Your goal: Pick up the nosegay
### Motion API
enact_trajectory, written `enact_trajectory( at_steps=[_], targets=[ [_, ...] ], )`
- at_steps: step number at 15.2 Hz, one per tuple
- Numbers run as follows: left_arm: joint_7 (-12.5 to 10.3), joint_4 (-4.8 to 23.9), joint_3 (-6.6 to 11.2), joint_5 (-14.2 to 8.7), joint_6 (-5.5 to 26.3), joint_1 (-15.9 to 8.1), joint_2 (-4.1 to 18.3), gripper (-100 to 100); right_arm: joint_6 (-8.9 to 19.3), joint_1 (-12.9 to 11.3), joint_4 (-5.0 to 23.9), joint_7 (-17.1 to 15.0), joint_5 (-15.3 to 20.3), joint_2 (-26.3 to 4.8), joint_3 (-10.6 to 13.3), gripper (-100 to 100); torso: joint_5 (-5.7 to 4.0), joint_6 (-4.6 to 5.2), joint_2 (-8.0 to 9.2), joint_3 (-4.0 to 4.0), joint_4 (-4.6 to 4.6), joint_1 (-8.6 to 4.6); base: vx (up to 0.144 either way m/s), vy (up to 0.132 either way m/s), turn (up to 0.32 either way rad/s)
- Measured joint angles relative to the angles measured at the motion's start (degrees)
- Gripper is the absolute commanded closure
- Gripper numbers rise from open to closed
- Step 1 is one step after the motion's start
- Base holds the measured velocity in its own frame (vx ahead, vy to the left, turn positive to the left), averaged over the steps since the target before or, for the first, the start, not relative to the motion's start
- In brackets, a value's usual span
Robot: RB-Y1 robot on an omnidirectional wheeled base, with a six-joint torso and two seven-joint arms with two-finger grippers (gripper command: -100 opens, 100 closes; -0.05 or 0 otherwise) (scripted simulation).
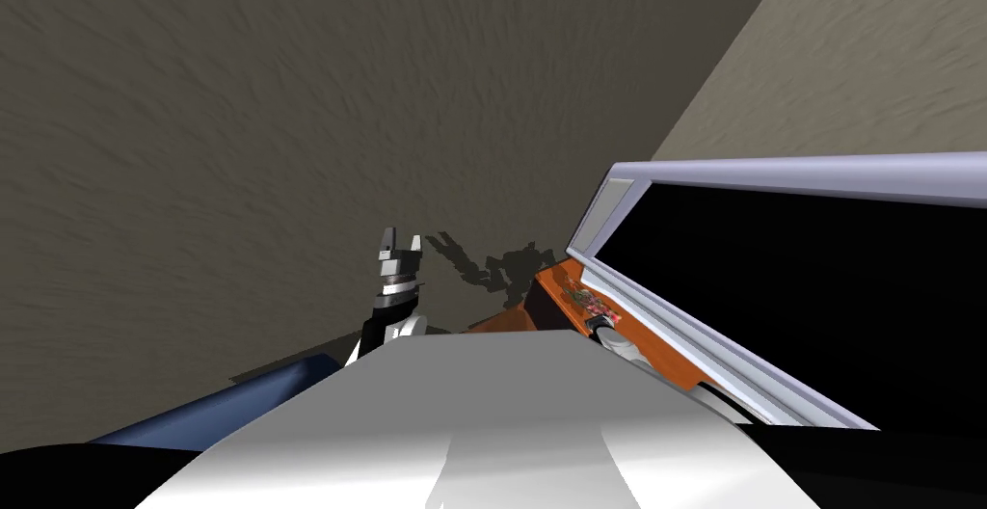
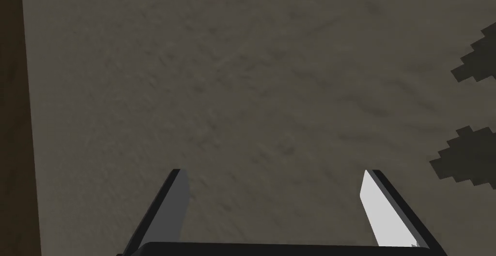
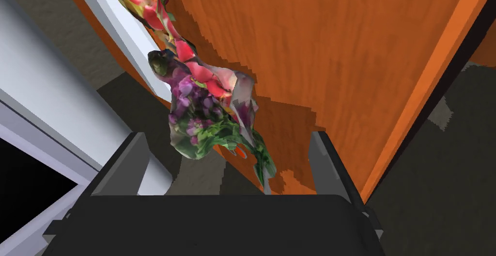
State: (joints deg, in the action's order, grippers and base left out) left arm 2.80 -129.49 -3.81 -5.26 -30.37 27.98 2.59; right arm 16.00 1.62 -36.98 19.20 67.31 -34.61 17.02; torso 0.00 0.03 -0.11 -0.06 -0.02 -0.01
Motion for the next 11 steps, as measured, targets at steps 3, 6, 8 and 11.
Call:
enact_trajectory(
  at_steps=[3,6,8,11],
  targets=[
    [0.0,0.0,0.0,0.0,0.0,0.0,0.0,0,-0.1,-0.9,2.2,-2.3,3.0,0.2,0.3,-100,-0.01,0.0,0.04,0.02,0.01,-0.02,0.002,0.004,0.05],
    [0.0,0.0,0.0,0.0,0.0,0.0,0.0,0,0.6,-1.3,4.1,-1.8,4.5,0.1,0.5,-100,-0.01,0.0,0.02,0.01,0.0,-0.01,0.009,0.005,0.069],
    [0.0,0.0,0.0,0.0,0.0,0.0,0.0,0,1.0,-1.0,4.4,-1.2,4.6,0.0,0.4,-100,-0.01,-0.03,0.02,0.01,0.01,-0.01,0.013,0.009,0.146],
    [0.0,0.0,0.0,0.0,0.0,0.0,0.0,0,1.6,-1.9,7.6,-2.4,7.8,0.1,1.3,-100,-0.01,-0.02,0.0,0.0,0.0,-0.01,0.016,0.009,0.119]
  ],
)
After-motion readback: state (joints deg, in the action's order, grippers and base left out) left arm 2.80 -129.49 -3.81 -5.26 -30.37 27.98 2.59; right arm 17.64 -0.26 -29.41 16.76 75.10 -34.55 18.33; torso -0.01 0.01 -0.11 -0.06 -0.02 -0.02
